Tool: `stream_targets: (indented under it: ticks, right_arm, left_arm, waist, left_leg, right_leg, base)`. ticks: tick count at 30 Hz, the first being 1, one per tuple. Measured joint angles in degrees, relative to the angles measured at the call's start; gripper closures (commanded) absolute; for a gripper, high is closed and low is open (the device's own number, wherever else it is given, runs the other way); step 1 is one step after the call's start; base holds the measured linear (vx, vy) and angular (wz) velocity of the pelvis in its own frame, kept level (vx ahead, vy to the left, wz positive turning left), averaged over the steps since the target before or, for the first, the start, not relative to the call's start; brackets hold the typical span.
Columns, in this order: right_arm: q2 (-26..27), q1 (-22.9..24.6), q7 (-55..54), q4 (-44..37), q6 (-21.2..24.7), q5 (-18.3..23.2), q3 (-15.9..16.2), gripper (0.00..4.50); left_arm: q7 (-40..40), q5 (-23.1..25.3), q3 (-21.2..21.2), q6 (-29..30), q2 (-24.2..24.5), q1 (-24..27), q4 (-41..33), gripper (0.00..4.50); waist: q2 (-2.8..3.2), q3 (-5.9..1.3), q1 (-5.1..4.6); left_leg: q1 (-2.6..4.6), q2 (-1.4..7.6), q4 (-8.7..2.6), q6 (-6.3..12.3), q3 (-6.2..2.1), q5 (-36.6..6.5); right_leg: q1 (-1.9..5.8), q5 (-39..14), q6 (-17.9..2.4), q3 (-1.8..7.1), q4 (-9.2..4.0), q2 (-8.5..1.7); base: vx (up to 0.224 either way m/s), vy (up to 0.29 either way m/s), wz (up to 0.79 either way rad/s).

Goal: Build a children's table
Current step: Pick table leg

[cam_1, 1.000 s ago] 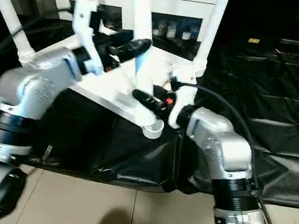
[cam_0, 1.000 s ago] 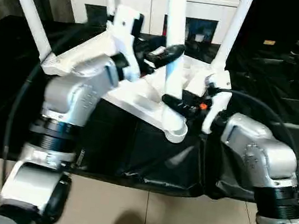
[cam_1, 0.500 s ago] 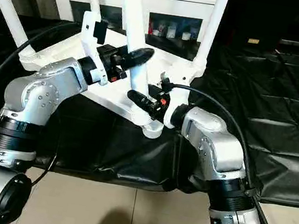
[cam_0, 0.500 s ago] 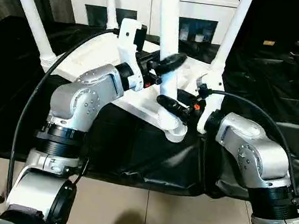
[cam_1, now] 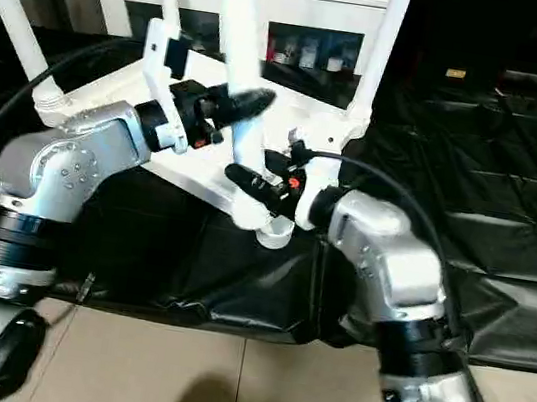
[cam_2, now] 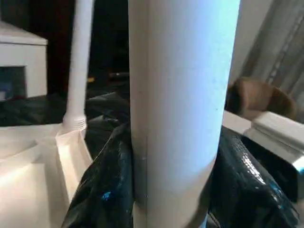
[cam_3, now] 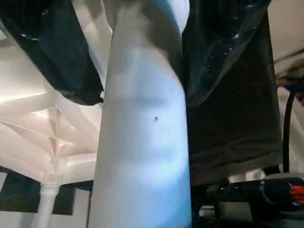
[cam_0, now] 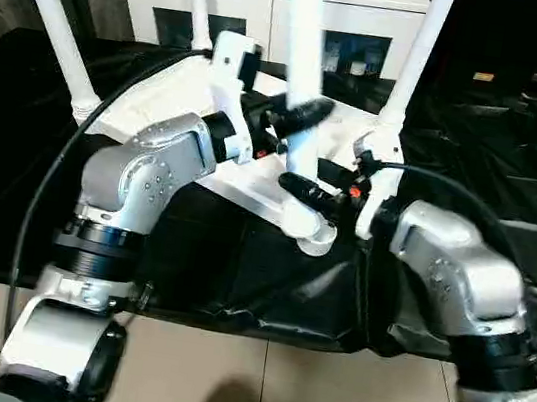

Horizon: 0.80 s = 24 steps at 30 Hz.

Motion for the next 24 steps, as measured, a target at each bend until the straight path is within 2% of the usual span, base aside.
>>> stream_targets:
  ticks: [1,4,14,15,17,19,24]
  right_arm:
    - [-0.12,-0.05,0.14,0.02,0.03,-0.09,0.1,1.2]
    - [-1.67,-0.84,2.37,1.38,0.28,-0.4,1.23,1.15]
    - [-1.97,-1.98,6.37,2.19,1.96,-0.88,3.55,1.15]
    - [-1.97,-1.98,6.51,2.19,1.98,-0.88,3.66,1.5]
    - [-2.0,-1.98,7.1,2.19,2.04,-0.88,3.98,1.5]
    - [-2.0,-1.98,7.53,2.19,2.1,-0.88,4.01,1.82]
    - [-2.19,-1.98,8.37,2.71,2.2,-1.05,4.02,1.85]
  left_arm:
    - [-0.38,0.13,-0.23,0.0,0.05,0.0,0.0,2.66]
    - [-1.88,0.85,-1.8,0.0,0.29,0.19,0.0,2.66]
    - [-5.15,0.81,-3.42,0.03,0.75,0.5,-1.93,2.66]
    - [-5.36,0.82,-3.45,0.03,0.86,0.52,-1.94,2.66]
    - [-5.68,0.83,-3.48,0.03,1.24,0.55,-1.94,2.66]
    - [-5.79,0.83,-3.49,0.03,1.34,0.57,-1.94,2.66]
    - [-6.51,0.84,-3.48,0.03,1.79,0.58,-1.94,2.66]
  waist:
    - [0.0,0.0,-0.02]
    - [0.0,0.0,-0.04]
    - [-0.15,0.1,-0.05]
    - [-0.2,0.12,-0.05]
    - [-0.31,0.12,-0.04]
    - [-0.4,0.09,-0.01]
    - [-0.51,0.06,0.03]
  left_leg:
    - [0.01,0.0,0.0,0.0,0.0,0.0]
    - [0.01,0.0,0.0,0.0,0.0,0.0]
    - [0.01,0.01,0.0,0.0,0.0,0.0]
    - [0.01,0.01,0.0,0.0,0.0,0.0]
    - [0.01,0.01,0.0,0.0,0.0,0.0]
    - [0.01,0.01,0.01,0.0,0.0,0.0]
    - [0.01,0.0,0.01,0.0,0.0,0.0]
  right_leg:
    - [0.0,0.0,0.0,0.0,0.02,0.0]
    - [0.0,0.0,0.0,-0.01,0.03,0.0]
    - [-0.01,0.0,0.0,-0.01,0.03,0.0]
    - [-0.01,0.0,-0.01,-0.01,0.03,0.0]
    - [-0.01,0.0,-0.01,-0.01,0.04,0.0]
    - [-0.01,0.0,-0.01,0.0,0.04,0.0]
    - [-0.01,0.01,-0.01,0.0,0.04,0.0]
  base:
    - [0.0,0.0,0.0]
    - [0.0,0.0,0.0]
    - [0.0,0.0,0.0]
    - [0.0,0.0,0.0]
    - [0.0,0.0,0.0]
    - [0.0,0.0,0.0]
    - [0.0,0.0,0.0]
